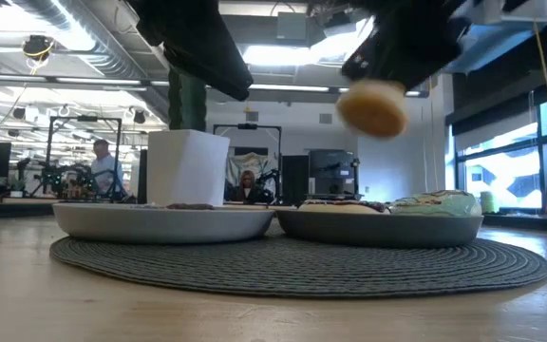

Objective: Pick & Place donuts
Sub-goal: Put the small yellow donut on the gray plate

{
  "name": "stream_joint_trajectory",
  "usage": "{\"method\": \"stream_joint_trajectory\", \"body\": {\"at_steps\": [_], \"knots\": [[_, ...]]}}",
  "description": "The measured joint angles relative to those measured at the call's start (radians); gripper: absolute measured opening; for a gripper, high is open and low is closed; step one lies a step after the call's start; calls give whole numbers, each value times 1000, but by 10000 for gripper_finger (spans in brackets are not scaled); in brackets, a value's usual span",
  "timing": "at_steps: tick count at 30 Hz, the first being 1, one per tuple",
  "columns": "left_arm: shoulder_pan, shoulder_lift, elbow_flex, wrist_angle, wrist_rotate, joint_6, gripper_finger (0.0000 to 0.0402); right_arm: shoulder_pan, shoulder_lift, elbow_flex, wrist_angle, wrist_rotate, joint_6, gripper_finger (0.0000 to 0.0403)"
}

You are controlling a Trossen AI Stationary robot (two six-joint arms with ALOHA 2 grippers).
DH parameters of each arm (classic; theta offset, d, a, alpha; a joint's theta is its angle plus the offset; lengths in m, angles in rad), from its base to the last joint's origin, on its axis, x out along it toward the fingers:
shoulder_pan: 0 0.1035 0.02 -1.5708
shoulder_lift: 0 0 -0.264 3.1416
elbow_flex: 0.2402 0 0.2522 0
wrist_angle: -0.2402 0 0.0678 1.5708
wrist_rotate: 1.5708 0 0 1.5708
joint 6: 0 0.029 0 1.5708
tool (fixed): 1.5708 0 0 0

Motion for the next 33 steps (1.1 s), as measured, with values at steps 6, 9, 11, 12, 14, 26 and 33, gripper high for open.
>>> {"method": "stream_joint_trajectory", "body": {"at_steps": [6,9,11,12,14,26,33], "knots": [[0,0,0,-16,77,-2,196,15,159,87,-1,-7,-22,20],[0,0,0,-37,123,-3,196,23,211,119,2,-8,-19,20],[0,0,0,-59,154,-3,196,27,241,138,9,-7,-18,20],[0,0,0,-73,168,-3,196,30,252,144,15,-7,-18,20],[0,0,0,-86,178,-5,196,35,273,154,30,-7,-15,20],[-1,0,0,-95,175,-32,196,51,307,157,92,-49,35,22],[-1,0,0,-94,171,-31,196,51,307,157,95,-69,34,52]]}}
